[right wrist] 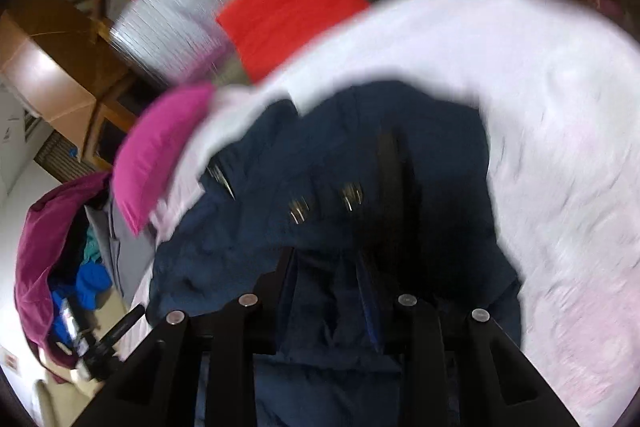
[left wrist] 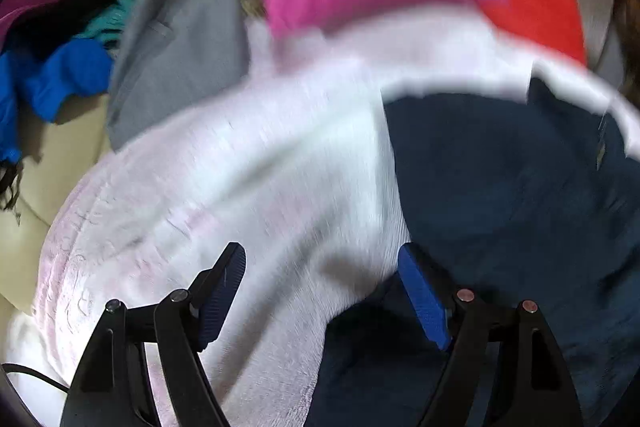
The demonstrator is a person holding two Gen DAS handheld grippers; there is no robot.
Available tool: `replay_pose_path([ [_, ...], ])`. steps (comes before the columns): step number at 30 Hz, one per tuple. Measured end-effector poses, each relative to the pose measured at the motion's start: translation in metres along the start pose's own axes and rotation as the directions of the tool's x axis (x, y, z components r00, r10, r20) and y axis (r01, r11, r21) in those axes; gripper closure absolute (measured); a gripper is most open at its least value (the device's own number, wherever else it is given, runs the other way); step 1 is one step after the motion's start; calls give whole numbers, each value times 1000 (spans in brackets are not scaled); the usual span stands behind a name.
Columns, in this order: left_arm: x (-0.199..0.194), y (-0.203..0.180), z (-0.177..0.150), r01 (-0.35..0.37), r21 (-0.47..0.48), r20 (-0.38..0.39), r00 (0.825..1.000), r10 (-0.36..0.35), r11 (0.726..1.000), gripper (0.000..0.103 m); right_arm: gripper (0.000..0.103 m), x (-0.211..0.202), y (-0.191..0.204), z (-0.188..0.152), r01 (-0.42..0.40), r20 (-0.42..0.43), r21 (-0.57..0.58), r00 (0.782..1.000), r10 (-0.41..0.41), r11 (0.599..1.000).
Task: Fold large clothes
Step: 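Move both open tools toward the hem of the folded jacket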
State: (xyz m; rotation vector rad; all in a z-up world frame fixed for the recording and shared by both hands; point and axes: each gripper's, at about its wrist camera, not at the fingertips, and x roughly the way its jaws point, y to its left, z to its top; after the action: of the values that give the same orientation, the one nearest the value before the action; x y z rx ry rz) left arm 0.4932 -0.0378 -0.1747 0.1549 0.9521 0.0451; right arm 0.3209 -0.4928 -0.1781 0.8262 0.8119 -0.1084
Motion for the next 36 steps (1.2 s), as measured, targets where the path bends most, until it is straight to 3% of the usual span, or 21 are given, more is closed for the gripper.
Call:
replay_pose_path([
  [4,7,-4,-1,-7,6,-7,1000,7,1000,24,77,6,-6,0,9,-23,13,1000,-9,1000],
  [10,-23,8,-5,38,-26,42,998,-37,999,24,73,-22,-7,-1,-16,34,-15,999,16,1000],
  [14,-56,6,-18,16,18,134,991,-18,1000,24,42,-47,-15,-7,-29,94,-11,995,30,1000],
  [18,-87,-2,-33,29,49,194,980,-38,998,24,41,-65,-23,-13,-27,139,-3,990,27,1000],
  [26,-147,-7,-62,-7,74,353,936,-20,997,24,41,-96,-24,-28,-21,197,-63,980,33,998],
  [36,-177,13,-98,29,32,365,930,-39,999,24,38,-122,-22,-56,-61,231,-94,970,81,994],
])
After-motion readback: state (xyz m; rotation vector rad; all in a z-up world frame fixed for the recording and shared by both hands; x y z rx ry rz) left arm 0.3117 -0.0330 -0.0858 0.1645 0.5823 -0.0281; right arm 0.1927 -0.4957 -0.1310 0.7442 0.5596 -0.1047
